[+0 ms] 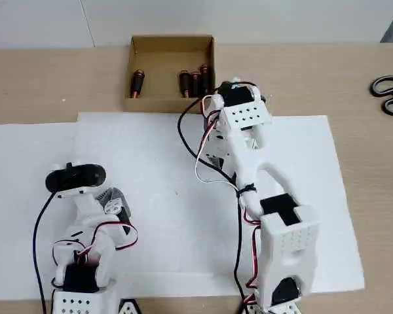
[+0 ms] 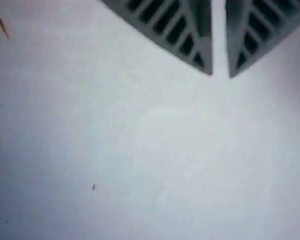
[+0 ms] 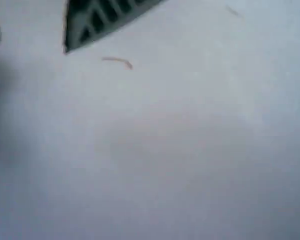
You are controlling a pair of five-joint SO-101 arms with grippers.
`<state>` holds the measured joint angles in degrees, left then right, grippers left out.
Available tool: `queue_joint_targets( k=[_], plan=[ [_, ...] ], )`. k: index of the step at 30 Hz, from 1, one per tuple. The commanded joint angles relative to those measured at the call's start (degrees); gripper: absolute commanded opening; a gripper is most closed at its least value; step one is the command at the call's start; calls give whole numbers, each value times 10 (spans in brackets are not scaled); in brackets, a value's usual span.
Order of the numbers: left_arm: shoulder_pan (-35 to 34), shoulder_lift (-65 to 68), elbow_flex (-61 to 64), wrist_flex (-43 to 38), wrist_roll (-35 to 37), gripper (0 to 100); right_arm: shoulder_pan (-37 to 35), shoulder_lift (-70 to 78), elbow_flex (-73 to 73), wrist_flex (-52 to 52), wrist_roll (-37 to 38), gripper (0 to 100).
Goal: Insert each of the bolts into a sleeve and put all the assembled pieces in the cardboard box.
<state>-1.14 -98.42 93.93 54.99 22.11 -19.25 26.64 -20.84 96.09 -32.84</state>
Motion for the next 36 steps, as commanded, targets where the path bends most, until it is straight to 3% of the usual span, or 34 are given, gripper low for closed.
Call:
queue_joint_targets(
  k=[1,18,20,24,36],
  plan=[
    [-2,-4,-1,-10,2,6,4,6,-2,-6,-5,205],
    [-2,-4,-1,-10,2,6,36,75,-4,-35,-2,203],
    [-2,-4,-1,-10,2,6,35,82,-4,-41,-3,165],
    [-2,-4,-1,-10,2,6,35,90,-4,-53,-4,0],
    [3,-4,-1,-11,2,6,33,14,-6,-15,1,2]
  ],
)
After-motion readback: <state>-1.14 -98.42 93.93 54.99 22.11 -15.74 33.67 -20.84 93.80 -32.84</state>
